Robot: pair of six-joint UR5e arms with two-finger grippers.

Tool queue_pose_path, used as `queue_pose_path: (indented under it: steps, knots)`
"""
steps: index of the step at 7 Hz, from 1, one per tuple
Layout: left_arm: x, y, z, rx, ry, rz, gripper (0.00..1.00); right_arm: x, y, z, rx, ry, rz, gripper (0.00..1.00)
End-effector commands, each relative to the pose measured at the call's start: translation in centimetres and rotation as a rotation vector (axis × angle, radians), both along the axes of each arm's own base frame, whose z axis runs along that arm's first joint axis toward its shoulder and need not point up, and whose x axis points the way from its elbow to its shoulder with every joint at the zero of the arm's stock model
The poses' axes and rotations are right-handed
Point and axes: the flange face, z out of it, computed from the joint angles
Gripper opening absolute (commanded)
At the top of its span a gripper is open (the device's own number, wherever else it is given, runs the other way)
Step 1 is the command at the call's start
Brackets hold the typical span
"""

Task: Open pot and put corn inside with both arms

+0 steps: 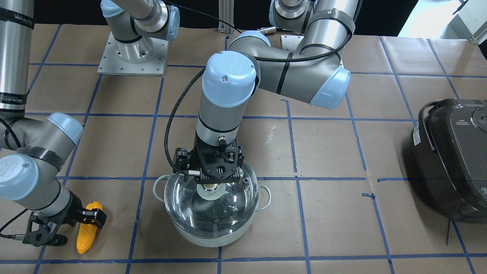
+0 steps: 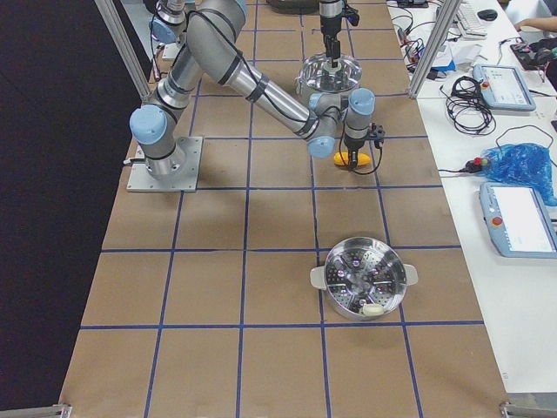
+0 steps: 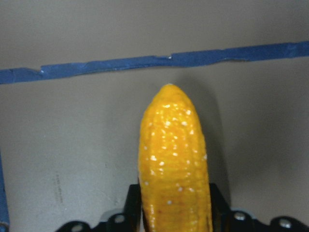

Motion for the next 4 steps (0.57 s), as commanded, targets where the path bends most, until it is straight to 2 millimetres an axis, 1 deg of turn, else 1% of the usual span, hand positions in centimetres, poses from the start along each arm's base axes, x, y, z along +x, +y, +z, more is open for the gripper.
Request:
queue_pose_path:
  steps: [1,2,3,4]
  knots:
    - [0.0,0.1,-0.5,0.002,-0.009,-0.014,0.70,0.0,0.0,0.9,-0.008,0.002,0.013,0.09]
    - [0.0,0.1,-0.3,0.000,-0.010,-0.015,0.28,0.0,0.4,3.6,-0.014,0.004,0.019,0.09]
    - [0.0,0.0,0.3,-0.012,-0.007,-0.015,0.15,0.4,1.7,8.5,0.007,0.000,0.019,0.09]
    - [0.5,-0.3,0.6,-0.037,-0.058,-0.017,0.13,1.8,3.1,13.2,0.010,0.007,0.028,0.09]
